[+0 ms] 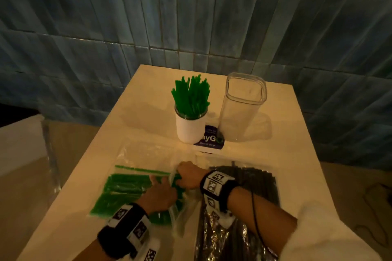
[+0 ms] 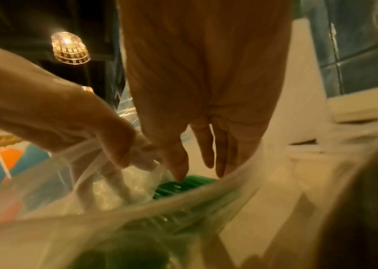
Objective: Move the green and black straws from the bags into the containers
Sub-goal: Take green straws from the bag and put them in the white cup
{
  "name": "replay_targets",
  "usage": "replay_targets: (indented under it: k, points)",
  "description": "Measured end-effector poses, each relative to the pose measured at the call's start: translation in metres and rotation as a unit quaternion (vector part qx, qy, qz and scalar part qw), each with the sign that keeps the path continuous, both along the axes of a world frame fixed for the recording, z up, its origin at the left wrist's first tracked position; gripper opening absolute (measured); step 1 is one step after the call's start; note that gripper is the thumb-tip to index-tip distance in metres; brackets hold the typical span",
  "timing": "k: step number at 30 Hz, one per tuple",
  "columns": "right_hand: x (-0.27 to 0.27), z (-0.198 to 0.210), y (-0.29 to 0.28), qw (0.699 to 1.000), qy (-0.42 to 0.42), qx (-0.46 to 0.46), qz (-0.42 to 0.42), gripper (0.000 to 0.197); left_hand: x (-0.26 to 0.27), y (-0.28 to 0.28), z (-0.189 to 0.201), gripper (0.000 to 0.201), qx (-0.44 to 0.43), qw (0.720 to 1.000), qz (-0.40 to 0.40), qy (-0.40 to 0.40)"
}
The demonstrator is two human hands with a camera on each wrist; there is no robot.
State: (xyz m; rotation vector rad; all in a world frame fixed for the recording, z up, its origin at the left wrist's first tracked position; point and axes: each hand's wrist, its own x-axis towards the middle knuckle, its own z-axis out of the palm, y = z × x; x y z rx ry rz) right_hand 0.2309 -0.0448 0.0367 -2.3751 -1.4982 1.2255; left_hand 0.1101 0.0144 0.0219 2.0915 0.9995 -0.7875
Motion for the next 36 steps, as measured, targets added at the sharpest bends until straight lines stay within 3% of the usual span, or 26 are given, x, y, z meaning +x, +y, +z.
replay_targets:
  k: [2, 11, 18, 21, 25, 32, 36]
  points:
    - [-0.005, -0.002, 0.005, 1.000, -0.005, 0.010, 0.001, 0.025, 0.001, 0.002, 0.006, 0.043, 0.002, 0.999, -0.032, -0.002]
    - [-0.018, -0.011, 0.011, 0.997, -0.066, -0.019, -0.018, 0.049, -0.011, 0.012, 0.011, 0.053, -0.017, 0.996, -0.070, -0.054]
    - [-0.012, -0.002, 0.005, 0.989, -0.146, -0.002, 0.037, 0.034, -0.005, 0.005, 0.031, 0.052, 0.005, 0.998, -0.042, -0.039]
    - [-0.005, -0.003, 0.001, 0.983, -0.178, 0.012, 0.049, 0.049, 0.001, 0.002, 0.042, 0.050, 0.030, 0.998, -0.035, -0.033]
    - [0.005, -0.007, -0.009, 0.977, -0.209, 0.029, 0.029, 0.062, 0.007, 0.007, 0.038, 0.056, 0.007, 0.998, -0.037, -0.048]
    - [0.009, -0.015, -0.015, 0.979, -0.198, 0.038, 0.000, 0.056, 0.003, 0.021, 0.019, 0.088, -0.010, 0.996, -0.046, -0.069]
    - [0.011, -0.014, -0.017, 0.981, -0.194, 0.027, 0.006, 0.050, 0.002, 0.021, 0.020, 0.062, -0.011, 0.998, -0.010, -0.061]
